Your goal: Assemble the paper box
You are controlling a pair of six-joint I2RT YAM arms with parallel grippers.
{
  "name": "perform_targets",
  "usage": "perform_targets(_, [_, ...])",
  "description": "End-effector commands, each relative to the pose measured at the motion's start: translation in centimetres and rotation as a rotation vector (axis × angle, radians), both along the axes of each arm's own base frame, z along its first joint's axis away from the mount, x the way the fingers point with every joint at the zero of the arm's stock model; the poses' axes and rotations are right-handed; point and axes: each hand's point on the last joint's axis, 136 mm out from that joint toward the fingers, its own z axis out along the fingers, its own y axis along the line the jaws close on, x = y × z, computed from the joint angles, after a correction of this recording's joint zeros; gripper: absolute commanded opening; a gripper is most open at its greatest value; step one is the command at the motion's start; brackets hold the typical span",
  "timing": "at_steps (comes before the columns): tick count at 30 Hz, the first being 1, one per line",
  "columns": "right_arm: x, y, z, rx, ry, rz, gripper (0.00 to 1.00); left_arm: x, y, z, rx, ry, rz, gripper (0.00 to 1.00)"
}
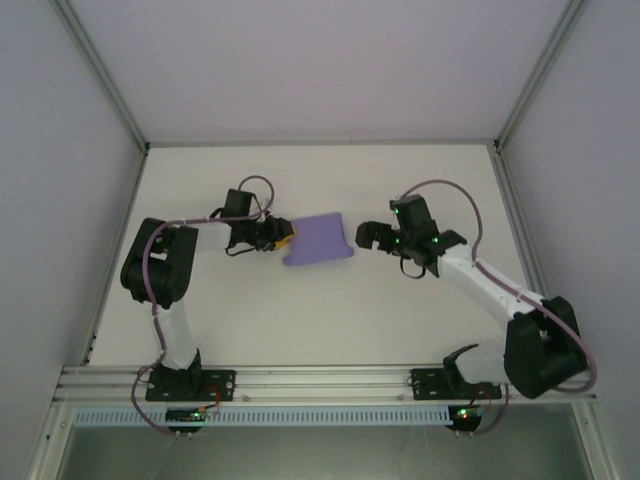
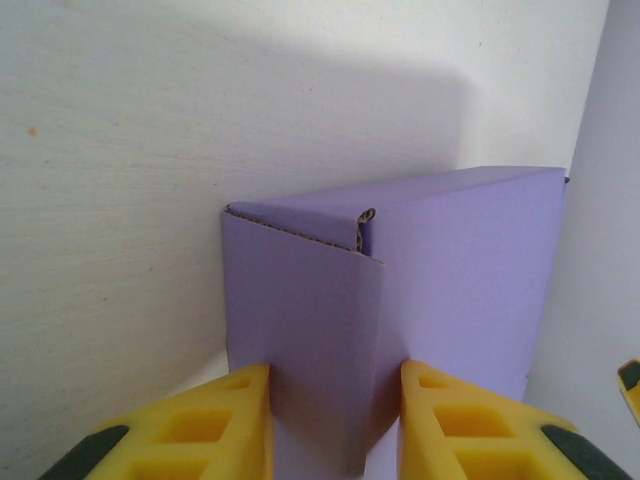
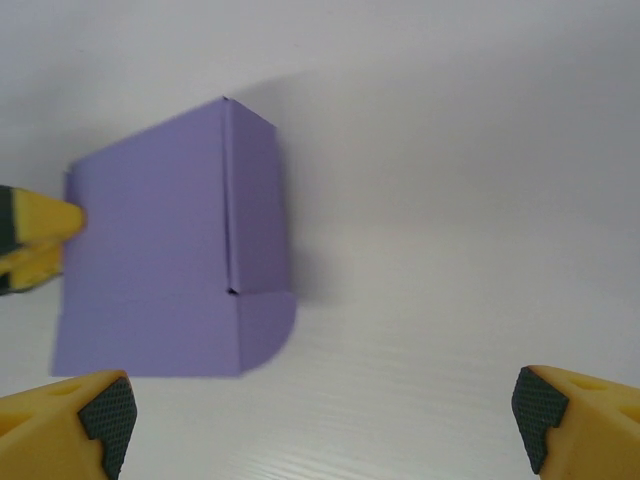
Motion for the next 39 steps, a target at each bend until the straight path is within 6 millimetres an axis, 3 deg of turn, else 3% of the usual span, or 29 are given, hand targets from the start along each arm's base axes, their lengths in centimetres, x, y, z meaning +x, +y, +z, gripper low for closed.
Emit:
perform_targets(1, [0.0, 2.5, 0.7, 0.086, 0.104, 0.086, 0.99, -1.1, 1.6, -3.8, 0.042, 0.096, 0.049, 0.29])
perform_targets(7, [2.2, 4.5, -0.1, 0.155, 0.218, 0.143, 0.99, -1.2, 2.2, -4.5, 0.004, 0.108, 0.058, 0.2])
perform_targets(16, [4.8, 6.9, -2.4, 0.208, 0.335, 0.206, 1.0, -1.7, 2.6, -5.0, -0.021, 0.103, 0.044, 0.2])
perform_targets(30, [5.7, 9.9, -6.0, 0.385, 0.476, 0.236, 0.95, -1.9, 3.0, -5.6, -0.031, 0.11, 0.035, 0.18])
perform_targets(35, [6.2, 11.1, -6.1, 0.455, 0.469, 0.266, 0.87, -2.1, 2.8, -5.6, -0.042, 0.109, 0.016, 0.19])
perform_targets(39, [6.7, 11.9, -5.4, 0.527, 0.459, 0.275, 0.72, -1.9, 2.6, -4.8, -0.052, 0.079, 0.0, 0.2])
